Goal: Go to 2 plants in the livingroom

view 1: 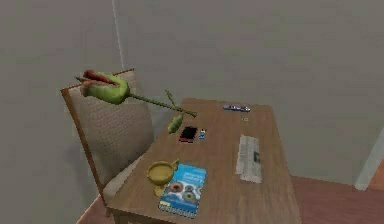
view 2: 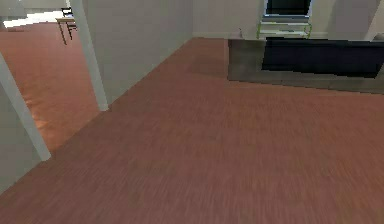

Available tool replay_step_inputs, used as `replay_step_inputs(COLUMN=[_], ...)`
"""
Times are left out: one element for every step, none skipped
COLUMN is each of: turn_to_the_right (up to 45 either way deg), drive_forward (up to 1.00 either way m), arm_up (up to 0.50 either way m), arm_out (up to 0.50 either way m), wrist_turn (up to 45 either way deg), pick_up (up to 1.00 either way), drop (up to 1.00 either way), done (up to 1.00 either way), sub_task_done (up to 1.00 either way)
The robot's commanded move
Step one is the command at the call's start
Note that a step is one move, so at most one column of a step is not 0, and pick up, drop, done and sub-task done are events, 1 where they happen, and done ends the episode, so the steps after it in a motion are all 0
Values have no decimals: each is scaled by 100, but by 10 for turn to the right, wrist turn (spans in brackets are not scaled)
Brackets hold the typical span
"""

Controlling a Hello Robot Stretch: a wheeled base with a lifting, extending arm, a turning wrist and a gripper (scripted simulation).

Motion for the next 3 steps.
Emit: replay_step_inputs(turn_to_the_right=[-450,-450,-450], drive_forward=[0,0,0], arm_up=[0,0,0], arm_out=[0,0,0], wrist_turn=[0,0,0], pick_up=[0,0,0], drop=[0,0,0], done=[0,0,0], sub_task_done=[0,0,0])
